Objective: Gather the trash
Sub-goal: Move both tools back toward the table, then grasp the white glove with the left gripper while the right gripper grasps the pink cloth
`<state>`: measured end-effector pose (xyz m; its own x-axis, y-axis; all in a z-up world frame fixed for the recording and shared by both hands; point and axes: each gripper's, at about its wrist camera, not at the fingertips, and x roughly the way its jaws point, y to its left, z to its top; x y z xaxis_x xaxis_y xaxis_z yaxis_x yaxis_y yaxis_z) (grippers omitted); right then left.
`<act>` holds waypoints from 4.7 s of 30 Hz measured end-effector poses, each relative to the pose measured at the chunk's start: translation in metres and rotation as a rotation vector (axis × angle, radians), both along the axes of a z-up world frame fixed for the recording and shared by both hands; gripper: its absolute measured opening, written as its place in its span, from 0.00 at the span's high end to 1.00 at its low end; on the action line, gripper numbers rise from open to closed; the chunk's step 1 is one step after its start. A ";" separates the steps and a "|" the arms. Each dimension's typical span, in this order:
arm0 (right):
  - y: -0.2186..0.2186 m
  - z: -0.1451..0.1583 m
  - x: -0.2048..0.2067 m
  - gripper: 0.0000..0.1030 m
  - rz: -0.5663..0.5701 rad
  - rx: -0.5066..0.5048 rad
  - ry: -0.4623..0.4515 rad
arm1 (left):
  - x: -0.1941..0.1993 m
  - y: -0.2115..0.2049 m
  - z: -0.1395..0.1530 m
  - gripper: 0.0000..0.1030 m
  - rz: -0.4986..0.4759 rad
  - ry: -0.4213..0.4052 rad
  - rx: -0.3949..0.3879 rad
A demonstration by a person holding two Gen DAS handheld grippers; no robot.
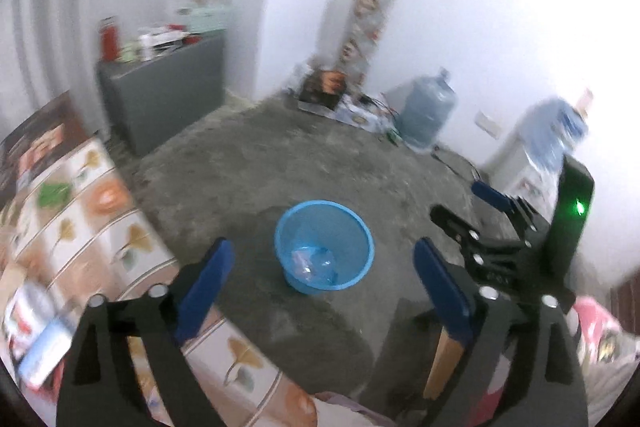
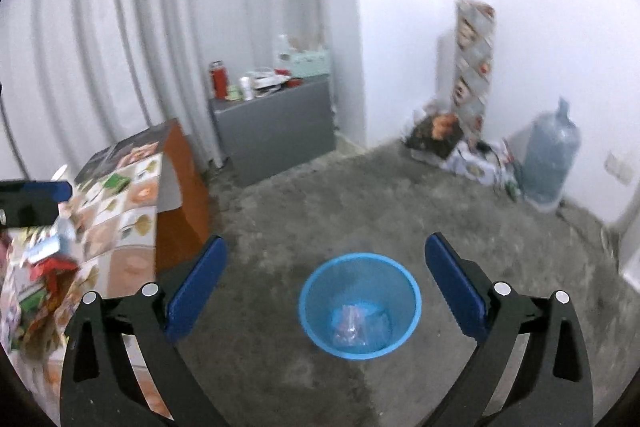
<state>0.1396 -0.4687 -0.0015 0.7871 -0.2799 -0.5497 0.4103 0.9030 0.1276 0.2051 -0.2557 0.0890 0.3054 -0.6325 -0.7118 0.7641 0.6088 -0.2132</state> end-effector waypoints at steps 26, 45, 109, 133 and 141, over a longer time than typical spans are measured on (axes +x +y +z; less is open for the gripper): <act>0.137 0.053 0.048 0.08 0.410 0.160 -0.091 | 0.015 0.313 0.013 0.06 0.593 0.102 -0.276; 0.213 0.051 0.181 0.16 0.771 0.430 0.067 | 0.142 0.429 -0.024 0.06 0.822 0.270 -0.357; 0.488 -0.060 0.469 0.41 0.964 0.269 0.759 | 0.208 0.413 -0.086 0.90 0.549 0.335 -0.101; 0.452 -0.035 0.445 0.76 0.913 0.385 0.606 | 0.183 0.449 -0.069 0.83 0.620 0.336 -0.322; 0.444 -0.015 0.430 0.77 0.904 0.335 0.540 | 0.174 0.447 -0.059 0.69 0.613 0.318 -0.332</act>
<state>0.5696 -0.0250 -0.0168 0.2601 0.5044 -0.8234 -0.3079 0.8515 0.4243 0.3796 0.1911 0.0303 0.4831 -0.6122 -0.6259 0.1820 0.7695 -0.6122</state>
